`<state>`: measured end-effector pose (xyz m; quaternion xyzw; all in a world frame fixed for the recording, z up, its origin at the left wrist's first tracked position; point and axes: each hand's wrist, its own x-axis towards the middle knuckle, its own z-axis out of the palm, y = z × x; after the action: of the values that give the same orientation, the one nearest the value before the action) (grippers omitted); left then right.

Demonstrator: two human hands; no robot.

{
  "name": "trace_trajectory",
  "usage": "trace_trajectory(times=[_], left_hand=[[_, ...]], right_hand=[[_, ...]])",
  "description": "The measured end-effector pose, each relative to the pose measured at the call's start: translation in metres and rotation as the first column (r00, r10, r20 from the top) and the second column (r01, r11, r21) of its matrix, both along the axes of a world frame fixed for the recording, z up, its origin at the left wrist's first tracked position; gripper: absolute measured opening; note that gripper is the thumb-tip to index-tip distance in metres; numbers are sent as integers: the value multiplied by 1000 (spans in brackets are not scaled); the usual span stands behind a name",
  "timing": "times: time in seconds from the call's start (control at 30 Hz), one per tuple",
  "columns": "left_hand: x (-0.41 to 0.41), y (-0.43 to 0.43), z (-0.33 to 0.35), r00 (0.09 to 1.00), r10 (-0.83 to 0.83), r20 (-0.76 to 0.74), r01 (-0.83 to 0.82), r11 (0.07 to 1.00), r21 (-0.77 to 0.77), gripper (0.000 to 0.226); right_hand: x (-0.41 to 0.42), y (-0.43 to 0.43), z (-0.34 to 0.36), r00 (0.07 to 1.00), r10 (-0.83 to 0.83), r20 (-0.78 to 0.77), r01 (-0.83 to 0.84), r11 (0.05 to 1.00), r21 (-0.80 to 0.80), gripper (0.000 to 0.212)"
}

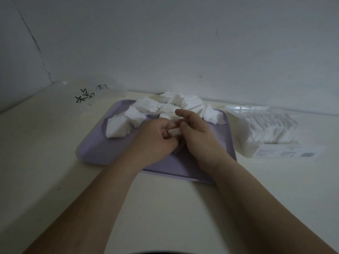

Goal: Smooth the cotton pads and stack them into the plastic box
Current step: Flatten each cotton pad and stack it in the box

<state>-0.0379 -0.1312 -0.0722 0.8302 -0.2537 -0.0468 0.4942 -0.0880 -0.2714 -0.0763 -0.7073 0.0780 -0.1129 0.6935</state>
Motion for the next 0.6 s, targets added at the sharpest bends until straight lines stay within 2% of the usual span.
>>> trace_trajectory(times=[0.1,0.17,0.2,0.27,0.33,0.4,0.47,0.53,0.6], left_hand=[[-1,1,1,999,-6,33,5,1000,13,6],[4,6,3,1000,25,9,-24,998,-61,7],[7,8,4,1000,26,-10,-27,996,-91,6],[9,12,8,999,12,-35,-15,997,-82,6],[12,14,8,998,10,-55,-13,998,-54,17],[17,18,6,996,86,-4,-86,996,-22,21],[25,26,3,963,209,170,-224,972,77,17],[29,33,1,935,213,283,-281,933,224,14],[30,35,-2,944,168,285,-262,904,337,15]], right_hand=[[-2,-2,6,995,95,-1,-94,984,148,37],[-2,-8,5,995,99,6,-98,975,200,46],[-2,-12,3,997,83,4,-82,985,155,51],[-5,-16,-1,999,33,15,-32,997,-69,54],[-7,-17,-4,999,-3,32,10,977,-215,45],[-7,-20,-6,997,-63,53,73,969,-235,35],[-7,-22,-5,993,-100,61,112,961,-251,32],[-8,-25,-5,990,-128,60,140,942,-306,29],[-9,-26,-5,985,-162,52,170,923,-344,23]])
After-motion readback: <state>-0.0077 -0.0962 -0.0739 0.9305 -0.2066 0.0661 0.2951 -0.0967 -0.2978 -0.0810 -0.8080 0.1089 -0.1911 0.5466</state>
